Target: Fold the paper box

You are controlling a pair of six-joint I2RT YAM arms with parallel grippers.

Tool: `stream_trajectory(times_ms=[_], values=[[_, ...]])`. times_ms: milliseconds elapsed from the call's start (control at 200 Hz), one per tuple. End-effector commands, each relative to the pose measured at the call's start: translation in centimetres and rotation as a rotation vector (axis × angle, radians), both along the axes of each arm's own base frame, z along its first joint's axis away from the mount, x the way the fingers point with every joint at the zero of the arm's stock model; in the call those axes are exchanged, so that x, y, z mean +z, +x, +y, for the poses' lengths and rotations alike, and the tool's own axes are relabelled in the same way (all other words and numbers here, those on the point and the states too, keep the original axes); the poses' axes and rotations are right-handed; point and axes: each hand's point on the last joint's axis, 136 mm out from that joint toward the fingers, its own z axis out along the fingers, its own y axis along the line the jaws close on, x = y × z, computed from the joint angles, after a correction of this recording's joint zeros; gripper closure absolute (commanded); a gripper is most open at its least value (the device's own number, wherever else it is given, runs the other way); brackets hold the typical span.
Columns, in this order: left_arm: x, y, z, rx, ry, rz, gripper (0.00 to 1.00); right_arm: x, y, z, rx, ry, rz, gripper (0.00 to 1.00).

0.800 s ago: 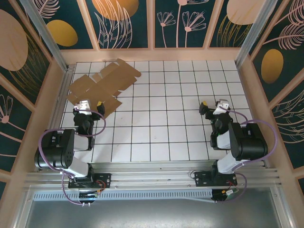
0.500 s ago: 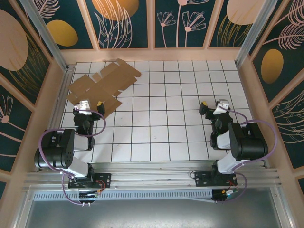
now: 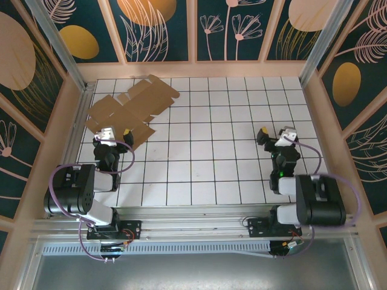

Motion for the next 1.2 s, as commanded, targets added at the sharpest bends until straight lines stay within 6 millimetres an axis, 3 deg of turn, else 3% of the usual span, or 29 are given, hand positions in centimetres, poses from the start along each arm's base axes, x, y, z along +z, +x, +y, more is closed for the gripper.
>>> stream_trajectory(times_ms=[0,95,235,310,425,556,671,791,876,971,1021,1196], values=[[1.8,-0.2,0.4,0.016,0.006,-0.076,0.01,1.7,-0.8,-0.2,-0.04,0.156,0.044,0.01],[3.4,-1.4,2.1,0.121,-0.022,-0.111,0.01,3.5,-1.4,2.2,0.03,0.317,0.092,0.01],[4.4,-1.4,6.6,0.455,-0.26,0.047,0.01,6.3,-1.4,9.8,0.283,0.324,0.202,0.01],[4.6,-1.2,6.6,0.52,-0.438,0.09,0.01,7.9,-1.7,14.4,0.435,0.333,0.219,0.01],[4.2,0.7,4.5,0.463,-0.665,0.152,0.01,9.8,-2.1,21.1,0.651,0.389,0.259,0.01],[3.1,3.9,4.4,0.444,-0.846,0.222,0.01,9.6,-2.7,28.4,0.853,0.363,0.38,0.01],[-0.3,4.0,6.3,0.552,-0.994,0.307,0.02,8.4,-3.7,33.0,0.941,0.255,0.473,0.01],[-3.3,1.5,8.9,0.74,-1.05,0.392,0.08,6.4,-3.9,35.0,0.933,0.15,0.54,0.01],[-5.3,-1.2,8.7,0.871,-1.072,0.505,0.13,5.3,-3.8,35.4,0.935,0.14,0.573,0.01],[-8.4,-3.8,5.8,0.908,-1.215,0.655,0.27,4.9,-3.5,35.7,0.942,0.127,0.569,0.01],[-9.2,-4.0,3.6,0.854,-1.299,0.705,0.3,4.9,-3.2,35.7,0.938,0.122,0.56,0.01],[-8.8,-2.9,-3.8,0.681,-1.364,0.762,0.28,4.9,-2.2,35.4,0.92,0.126,0.545,0.01]])
